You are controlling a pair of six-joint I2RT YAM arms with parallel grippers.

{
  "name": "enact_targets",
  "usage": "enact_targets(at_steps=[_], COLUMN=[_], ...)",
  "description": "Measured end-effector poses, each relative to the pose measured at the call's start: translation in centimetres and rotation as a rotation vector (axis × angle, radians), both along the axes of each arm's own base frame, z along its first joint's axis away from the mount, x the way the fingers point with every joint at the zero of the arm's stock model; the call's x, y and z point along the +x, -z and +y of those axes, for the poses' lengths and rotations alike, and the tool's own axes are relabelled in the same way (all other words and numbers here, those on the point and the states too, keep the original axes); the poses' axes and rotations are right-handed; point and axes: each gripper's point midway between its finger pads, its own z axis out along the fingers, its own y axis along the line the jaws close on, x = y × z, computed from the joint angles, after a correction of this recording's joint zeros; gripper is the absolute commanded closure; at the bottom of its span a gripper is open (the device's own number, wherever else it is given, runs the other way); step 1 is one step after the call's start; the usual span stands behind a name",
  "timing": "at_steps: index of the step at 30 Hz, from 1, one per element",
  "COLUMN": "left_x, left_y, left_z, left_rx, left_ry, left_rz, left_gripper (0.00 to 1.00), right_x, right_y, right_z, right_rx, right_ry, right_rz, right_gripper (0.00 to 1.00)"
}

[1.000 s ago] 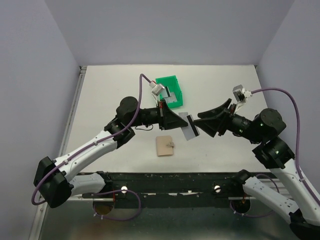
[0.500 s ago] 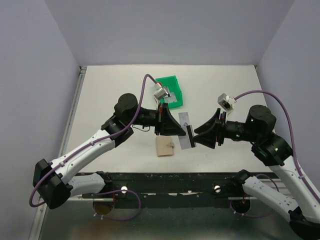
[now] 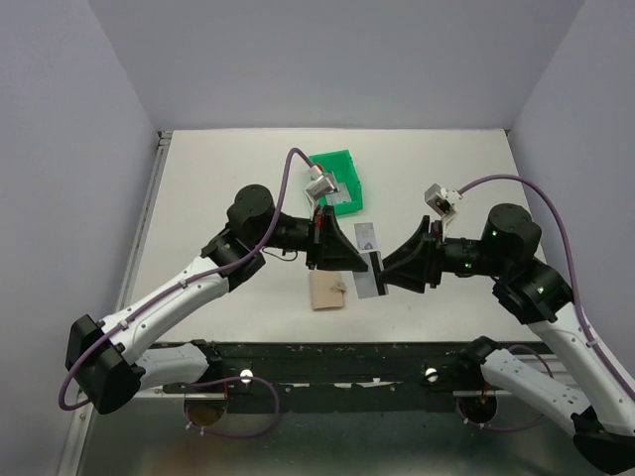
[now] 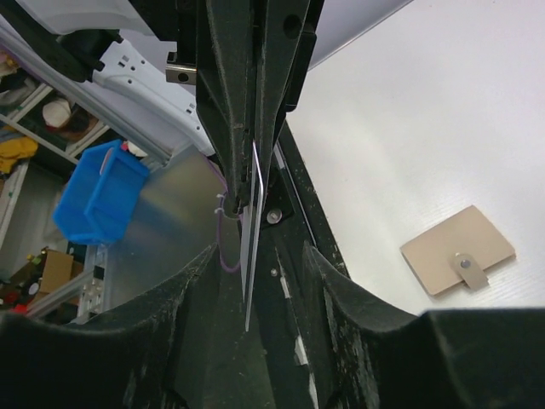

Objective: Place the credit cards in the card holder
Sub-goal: Pick up the credit card at the corner of the board, then open the card holder at the center of the board.

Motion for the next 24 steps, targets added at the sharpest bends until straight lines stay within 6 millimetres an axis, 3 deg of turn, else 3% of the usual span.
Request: enact_targets(at_steps=[11,18,20,22,24], left_x=[0.30,0.38,0.43,0.41,0.48], left_y=[0.06,-0.22,-0.22,-0.16,-0.05], left_z=[-0.41,-0.69,-0.73,-0.77,-0.81], left_rx=[0.013,0.009,0.009,0.010,0.012], left_ry=[0.003,0.007,0.007,0.009,0.007], left_rz=[-0.016,-0.033,-0.034,-0.033,-0.034], left_gripper=[1.00,1.00,1.00,0.99,0.76], right_x=[0.04,0.15,0.15,0.14,0.15], right_y=[0.35,0.69,0.72,0.68,0.61], right_z=[0.48,0.73,0.74,0.75,0.76], right_rx=[-0.004,-0.009,-0.009,-0.008,-0.005], right_ry=[-0.032,-0.045,-0.046,-0.047,-0.046], right_rz=[0.027,0.040,0.041,0.040,0.039], right_gripper=[0.57,0.67,0.77,1.00,1.00])
